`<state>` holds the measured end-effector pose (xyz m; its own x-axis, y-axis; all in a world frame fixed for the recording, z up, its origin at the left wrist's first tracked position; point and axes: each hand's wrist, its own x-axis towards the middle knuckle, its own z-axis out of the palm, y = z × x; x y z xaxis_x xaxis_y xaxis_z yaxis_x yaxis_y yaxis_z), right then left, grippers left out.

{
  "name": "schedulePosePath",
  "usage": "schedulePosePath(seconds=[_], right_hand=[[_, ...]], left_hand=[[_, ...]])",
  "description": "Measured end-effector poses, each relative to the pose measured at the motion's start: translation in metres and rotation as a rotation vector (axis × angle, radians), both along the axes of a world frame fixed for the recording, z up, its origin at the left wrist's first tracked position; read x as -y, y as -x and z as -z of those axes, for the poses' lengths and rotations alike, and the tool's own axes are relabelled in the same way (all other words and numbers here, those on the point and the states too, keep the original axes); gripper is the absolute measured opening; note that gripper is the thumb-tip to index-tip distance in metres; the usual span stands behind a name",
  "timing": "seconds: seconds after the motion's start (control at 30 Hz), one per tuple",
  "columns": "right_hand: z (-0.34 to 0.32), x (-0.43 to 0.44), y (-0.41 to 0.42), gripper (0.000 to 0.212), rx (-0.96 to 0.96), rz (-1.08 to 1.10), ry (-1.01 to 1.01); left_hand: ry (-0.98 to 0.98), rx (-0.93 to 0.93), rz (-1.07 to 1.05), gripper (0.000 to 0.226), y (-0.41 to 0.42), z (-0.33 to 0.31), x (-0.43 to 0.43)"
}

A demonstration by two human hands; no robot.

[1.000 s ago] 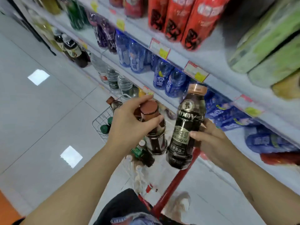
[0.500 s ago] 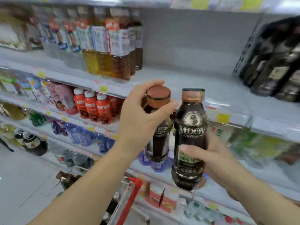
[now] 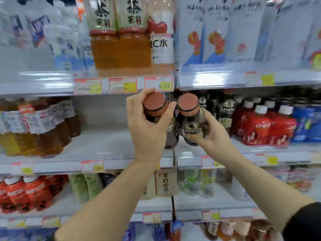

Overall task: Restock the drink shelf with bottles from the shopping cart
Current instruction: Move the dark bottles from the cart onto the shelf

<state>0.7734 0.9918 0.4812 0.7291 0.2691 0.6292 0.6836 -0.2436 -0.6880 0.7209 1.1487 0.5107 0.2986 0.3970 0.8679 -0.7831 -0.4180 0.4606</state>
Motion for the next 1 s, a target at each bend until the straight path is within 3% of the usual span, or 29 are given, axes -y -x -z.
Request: schedulePosePath(seconds=[0.43, 0.57, 0.77, 1.0], right_hand=[[0.015, 0.02, -0.078, 0.058, -0.196, 0.258, -0.03], [0.014, 0.019, -0.088, 0.049, -0.15, 0.303, 0.018], [0.035, 0.019, -0.088, 0.074, -0.059, 0.409, 0.046], [0.038, 0.021, -0.083, 0.076, -0.09, 0.454, 0.023]], left_hand=[[-0.017, -0.082, -0.034, 0.038, -0.057, 0.012, 0.026], [-0.002, -0.139, -0.011, 0.039, -0.073, 0.02, 0.032], [0.104, -0.267, 0.042, 0.034, -0.098, 0.012, 0.041], [0.088, -0.429, 0.108, 0.05, -0.156, -0.005, 0.041]])
